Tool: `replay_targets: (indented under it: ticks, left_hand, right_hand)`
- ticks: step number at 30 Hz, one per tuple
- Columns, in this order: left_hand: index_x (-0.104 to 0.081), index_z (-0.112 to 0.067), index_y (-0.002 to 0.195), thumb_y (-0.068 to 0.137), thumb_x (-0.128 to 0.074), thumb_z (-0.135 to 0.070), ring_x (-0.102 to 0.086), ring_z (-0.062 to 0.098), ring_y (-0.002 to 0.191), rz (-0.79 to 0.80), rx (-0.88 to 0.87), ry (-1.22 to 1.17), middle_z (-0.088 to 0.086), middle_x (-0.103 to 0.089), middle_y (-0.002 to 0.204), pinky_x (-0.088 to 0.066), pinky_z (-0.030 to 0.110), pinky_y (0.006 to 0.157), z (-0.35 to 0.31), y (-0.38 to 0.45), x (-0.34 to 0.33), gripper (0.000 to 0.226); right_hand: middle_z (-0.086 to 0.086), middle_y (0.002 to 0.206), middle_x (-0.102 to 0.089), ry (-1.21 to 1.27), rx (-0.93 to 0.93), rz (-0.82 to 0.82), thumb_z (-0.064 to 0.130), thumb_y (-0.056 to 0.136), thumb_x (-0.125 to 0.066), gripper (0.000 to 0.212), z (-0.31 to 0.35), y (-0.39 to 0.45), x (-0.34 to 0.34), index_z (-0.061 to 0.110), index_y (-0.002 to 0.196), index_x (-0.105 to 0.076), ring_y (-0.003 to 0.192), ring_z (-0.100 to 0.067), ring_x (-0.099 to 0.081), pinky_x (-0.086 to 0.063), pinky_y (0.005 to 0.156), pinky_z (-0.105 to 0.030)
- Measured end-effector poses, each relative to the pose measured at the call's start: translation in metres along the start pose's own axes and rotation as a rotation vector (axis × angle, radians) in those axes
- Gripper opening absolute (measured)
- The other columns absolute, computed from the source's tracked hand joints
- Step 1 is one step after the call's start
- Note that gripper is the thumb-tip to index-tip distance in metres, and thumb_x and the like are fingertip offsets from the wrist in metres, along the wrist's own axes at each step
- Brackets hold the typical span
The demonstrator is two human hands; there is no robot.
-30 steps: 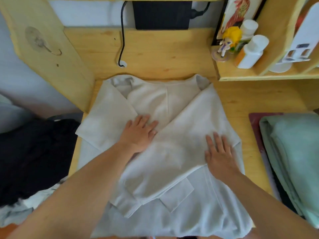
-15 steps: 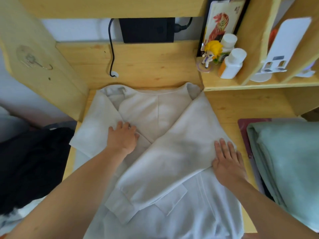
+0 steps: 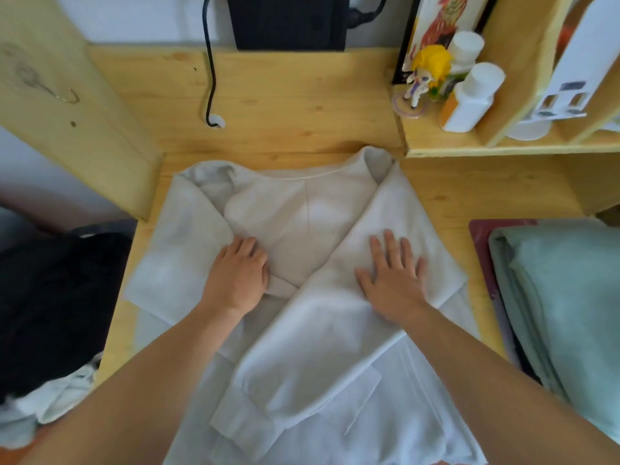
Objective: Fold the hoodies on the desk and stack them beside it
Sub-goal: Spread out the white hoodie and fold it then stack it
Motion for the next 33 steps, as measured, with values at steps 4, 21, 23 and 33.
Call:
replay_targets:
  ticks: [4,21,23,33]
  left_hand:
    - [-0.068,-0.011,0.096,0.086,-0.063,-0.025,-0.060,0.036,0.107,-0.020,-0.009,-0.013,0.011,-0.062,0.112,-0.050,0.045,0.088,-0.002,-0.025,0.006,0.018]
    - [-0.008,-0.051,0.156,0.098,-0.034,-0.058,0.017,0.028,0.155,0.260,0.126,-0.070,-0.006,0.016,0.169,-0.016,0.058,0.121,0.008,-0.020,-0.021,0.065]
    - [-0.012,-0.051,0.156,0.097,-0.038,-0.058,0.015,0.028,0.155,0.245,0.143,-0.101,-0.006,0.013,0.169,-0.018,0.059,0.121,0.007,-0.019,-0.020,0.065]
    - [-0.021,-0.049,0.152,0.095,-0.043,-0.053,0.011,0.032,0.154,0.288,0.188,-0.121,-0.002,0.004,0.168,-0.024,0.058,0.118,0.002,-0.011,-0.011,0.062]
  right_hand:
    - [0.000,0.169,0.013,-0.022,-0.075,-0.080,0.075,0.091,-0.015,0.084,-0.010,-0.063,-0.034,0.034,0.160,0.008,0.155,-0.028,0.008,-0.002,0.122,-0.057]
    - [-0.010,0.151,-0.021,-0.252,-0.100,-0.166,0.005,0.097,-0.046,0.045,-0.061,0.063,0.090,0.022,0.139,-0.048,0.110,-0.039,-0.057,-0.049,0.077,-0.044]
    - [-0.012,0.141,-0.031,-0.290,-0.147,-0.184,0.004,0.097,-0.045,0.042,-0.083,0.068,0.097,0.018,0.137,-0.051,0.109,-0.038,-0.056,-0.046,0.071,-0.045]
    - [-0.019,0.137,-0.051,-0.017,0.138,-0.545,0.014,0.085,-0.055,0.039,-0.027,0.016,0.073,0.008,0.123,-0.060,0.122,-0.043,-0.047,-0.042,0.099,-0.053]
Point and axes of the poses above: each hand's wrist, its own y-axis towards the middle knuckle, its own x-axis out of the back of the hand, z = x × y, the point moved 7 cm from there along y, towards the middle knuckle
